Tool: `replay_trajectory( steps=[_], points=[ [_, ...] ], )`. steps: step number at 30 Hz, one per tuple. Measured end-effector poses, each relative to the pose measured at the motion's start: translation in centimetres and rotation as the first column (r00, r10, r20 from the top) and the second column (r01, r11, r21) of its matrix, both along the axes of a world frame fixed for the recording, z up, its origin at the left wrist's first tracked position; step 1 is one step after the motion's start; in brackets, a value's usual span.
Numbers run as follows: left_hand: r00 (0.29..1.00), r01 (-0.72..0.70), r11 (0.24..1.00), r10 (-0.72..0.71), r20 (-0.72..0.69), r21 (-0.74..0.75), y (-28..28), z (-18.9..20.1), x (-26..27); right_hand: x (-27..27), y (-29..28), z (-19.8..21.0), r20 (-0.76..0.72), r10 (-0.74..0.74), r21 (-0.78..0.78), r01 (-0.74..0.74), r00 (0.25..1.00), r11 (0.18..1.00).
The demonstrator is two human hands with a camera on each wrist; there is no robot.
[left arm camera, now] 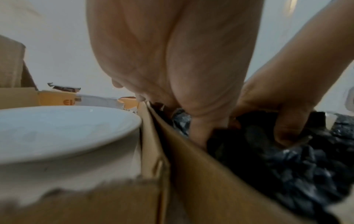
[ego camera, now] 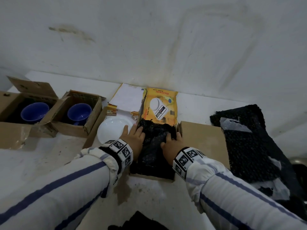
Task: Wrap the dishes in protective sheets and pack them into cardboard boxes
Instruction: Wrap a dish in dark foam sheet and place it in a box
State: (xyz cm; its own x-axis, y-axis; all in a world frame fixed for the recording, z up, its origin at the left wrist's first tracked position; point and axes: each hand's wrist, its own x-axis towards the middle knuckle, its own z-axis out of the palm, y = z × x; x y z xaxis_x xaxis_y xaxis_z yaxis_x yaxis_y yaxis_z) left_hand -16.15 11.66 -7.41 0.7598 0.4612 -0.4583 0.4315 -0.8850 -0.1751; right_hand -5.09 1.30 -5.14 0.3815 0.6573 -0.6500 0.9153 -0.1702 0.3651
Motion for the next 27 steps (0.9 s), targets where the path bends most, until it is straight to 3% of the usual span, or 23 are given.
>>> replay_trajectory(
  steps=[6, 15, 22, 27],
  points=[
    [0.999, 0.015, 1.000, -0.016, 0.029, 0.014, 0.0, 0.1, -0.2, 1.1, -0.4, -0.1, 0.029, 0.013, 0.060, -0.015, 0.999, 0.998],
    [0.998, 0.048, 0.999, -0.048, 0.050, -0.002, 0.6, -0.5, 0.0, 0.6, 2.2, -0.4, -0.004, -0.165, 0.061, 0.165, 0.986, 0.984],
    [0.999, 0.049, 0.998, -0.049, 0.021, -0.031, 1.0, -0.8, 0.2, 1.2, 4.0, -0.5, -0.140, -0.207, 0.085, 0.220, 0.968, 0.972],
    [0.999, 0.041, 0.998, -0.041, 0.000, -0.049, 1.0, -0.8, 0.3, 1.5, 3.7, -0.2, -0.125, -0.159, 0.053, 0.167, 0.979, 0.985]
  ],
)
